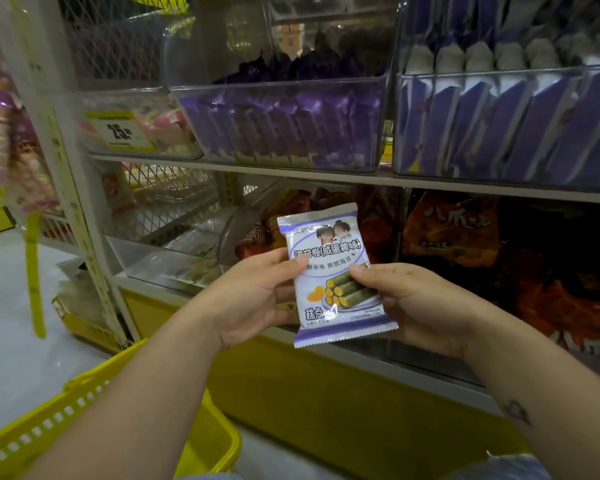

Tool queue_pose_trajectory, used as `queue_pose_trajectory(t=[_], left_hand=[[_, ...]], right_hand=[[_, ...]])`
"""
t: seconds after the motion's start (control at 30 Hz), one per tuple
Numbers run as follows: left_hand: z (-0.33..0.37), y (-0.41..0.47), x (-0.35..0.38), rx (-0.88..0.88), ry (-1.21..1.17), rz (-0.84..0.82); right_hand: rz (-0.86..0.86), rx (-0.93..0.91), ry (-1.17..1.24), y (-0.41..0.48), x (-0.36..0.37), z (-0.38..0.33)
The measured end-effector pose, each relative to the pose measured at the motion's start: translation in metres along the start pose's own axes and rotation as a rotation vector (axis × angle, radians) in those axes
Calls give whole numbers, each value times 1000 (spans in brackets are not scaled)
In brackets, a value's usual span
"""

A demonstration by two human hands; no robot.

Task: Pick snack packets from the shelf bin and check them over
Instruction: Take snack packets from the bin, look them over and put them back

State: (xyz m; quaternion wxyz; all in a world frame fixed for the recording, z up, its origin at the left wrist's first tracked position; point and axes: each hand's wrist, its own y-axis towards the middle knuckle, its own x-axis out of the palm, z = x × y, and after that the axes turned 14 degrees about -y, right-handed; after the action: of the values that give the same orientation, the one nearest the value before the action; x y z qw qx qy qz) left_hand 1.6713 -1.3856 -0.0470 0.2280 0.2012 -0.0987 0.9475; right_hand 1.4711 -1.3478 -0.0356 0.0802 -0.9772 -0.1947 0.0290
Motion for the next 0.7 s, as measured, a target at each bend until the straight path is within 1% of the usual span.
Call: queue_pose_trajectory(t=[0.07, 0.13, 0.17, 0.2, 0.23, 0.3, 0.37, 0.43, 0.5, 0.57, 0.63, 0.7], left_hand=[[-3, 3, 5, 154, 76, 144], [-7, 5, 13, 359, 230, 303], [-9, 6, 16, 431, 271, 294], [-11, 5, 20, 463, 273, 239], [-11, 1, 25, 440, 250, 168], [-9, -4, 32, 336, 164, 71], [-9, -2, 29, 273, 55, 30], [-8, -2, 28, 209, -17, -1], [-3, -6, 28, 167, -123, -1], [1, -8, 24, 109, -271, -14], [3, -10, 20, 63, -355, -76], [4, -11, 18, 48, -388, -141]], right_hand=[[71, -58, -32, 3, 5, 0], [220, -156, -132, 8, 11, 2], [292, -220, -206, 9, 14, 2], [341, -283, -271, 10, 17, 2], [359, -340, -315, 10, 21, 2], [287, -404, -313, 10, 25, 3], [176, -395, -248, 10, 29, 4], [140, -384, -271, 9, 31, 3], [173, -378, -318, 10, 31, 3], [256, -369, -323, 11, 28, 3], [340, -343, -304, 13, 24, 2], [373, -292, -244, 15, 22, 2]])
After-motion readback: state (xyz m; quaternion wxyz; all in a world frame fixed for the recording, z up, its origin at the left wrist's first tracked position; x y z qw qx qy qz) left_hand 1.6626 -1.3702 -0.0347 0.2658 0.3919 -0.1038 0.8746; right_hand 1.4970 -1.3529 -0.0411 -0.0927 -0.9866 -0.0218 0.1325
